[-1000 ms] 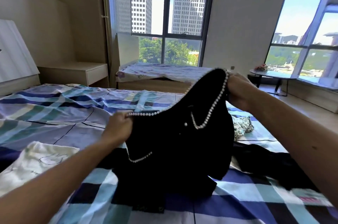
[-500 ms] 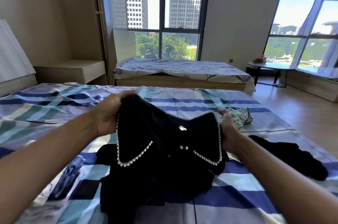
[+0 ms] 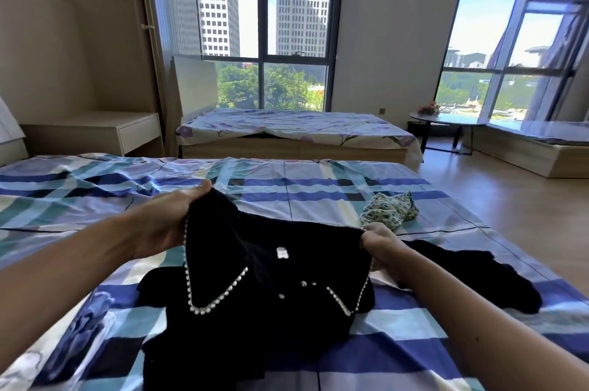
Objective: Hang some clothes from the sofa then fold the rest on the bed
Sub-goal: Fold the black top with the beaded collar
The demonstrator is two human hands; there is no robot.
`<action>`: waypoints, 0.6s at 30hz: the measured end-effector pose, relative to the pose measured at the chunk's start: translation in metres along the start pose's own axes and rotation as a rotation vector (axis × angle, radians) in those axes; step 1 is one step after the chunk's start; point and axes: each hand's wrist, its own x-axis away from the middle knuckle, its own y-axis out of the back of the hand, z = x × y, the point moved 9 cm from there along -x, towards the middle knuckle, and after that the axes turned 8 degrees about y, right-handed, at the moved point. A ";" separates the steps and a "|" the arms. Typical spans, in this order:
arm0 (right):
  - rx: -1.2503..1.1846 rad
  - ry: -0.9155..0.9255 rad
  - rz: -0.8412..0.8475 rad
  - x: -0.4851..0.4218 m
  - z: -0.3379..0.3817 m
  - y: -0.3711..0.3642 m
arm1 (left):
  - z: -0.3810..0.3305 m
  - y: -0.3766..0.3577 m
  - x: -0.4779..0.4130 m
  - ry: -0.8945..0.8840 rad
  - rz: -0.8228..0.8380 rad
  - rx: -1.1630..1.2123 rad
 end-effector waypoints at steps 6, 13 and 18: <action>-0.614 -0.121 0.315 0.019 0.026 -0.013 | 0.001 -0.006 0.002 0.017 0.058 -0.034; 0.668 0.399 0.520 0.031 0.075 0.001 | -0.017 0.020 -0.001 -0.279 -0.125 -1.146; 0.674 0.620 0.235 0.023 0.120 0.015 | -0.037 0.014 0.003 -0.608 -0.297 -1.243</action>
